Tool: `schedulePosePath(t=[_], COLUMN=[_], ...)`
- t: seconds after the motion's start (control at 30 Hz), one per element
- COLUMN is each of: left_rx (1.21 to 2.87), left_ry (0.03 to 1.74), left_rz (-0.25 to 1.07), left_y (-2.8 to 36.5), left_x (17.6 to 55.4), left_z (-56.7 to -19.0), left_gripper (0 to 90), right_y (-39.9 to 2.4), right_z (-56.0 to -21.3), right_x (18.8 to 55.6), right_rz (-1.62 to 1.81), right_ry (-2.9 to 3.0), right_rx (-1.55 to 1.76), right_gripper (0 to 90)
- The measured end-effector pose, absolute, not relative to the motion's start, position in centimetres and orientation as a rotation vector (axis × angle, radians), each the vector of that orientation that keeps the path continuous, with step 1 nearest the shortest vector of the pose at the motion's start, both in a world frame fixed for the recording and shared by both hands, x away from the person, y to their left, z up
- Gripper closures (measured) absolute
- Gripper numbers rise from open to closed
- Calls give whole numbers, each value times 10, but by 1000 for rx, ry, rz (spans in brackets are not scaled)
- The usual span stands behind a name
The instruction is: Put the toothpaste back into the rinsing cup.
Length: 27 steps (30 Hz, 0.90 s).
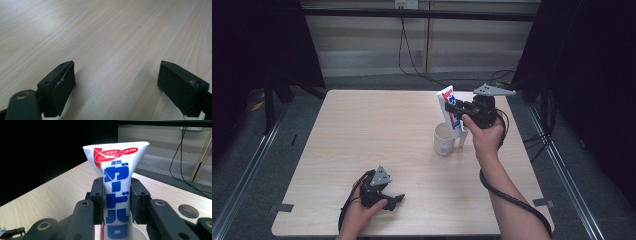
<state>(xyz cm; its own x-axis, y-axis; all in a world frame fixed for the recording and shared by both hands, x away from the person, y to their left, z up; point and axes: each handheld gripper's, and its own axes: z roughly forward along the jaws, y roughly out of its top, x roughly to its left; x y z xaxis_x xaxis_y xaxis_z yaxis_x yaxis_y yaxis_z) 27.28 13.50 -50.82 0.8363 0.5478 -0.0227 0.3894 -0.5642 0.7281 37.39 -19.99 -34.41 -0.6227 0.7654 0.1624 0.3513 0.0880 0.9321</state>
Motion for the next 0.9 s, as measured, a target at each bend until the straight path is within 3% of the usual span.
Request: schedulePosePath(t=[0.9], left_rx=[2240], left_ry=[683], left_rz=[261], left_y=[135], left_x=[273], left_z=[-508], left_gripper=[143], right_y=[-191], right_z=[-350], right_x=[392], right_rz=[1516], right_ry=[1983], right_rx=[1118], right_gripper=[680])
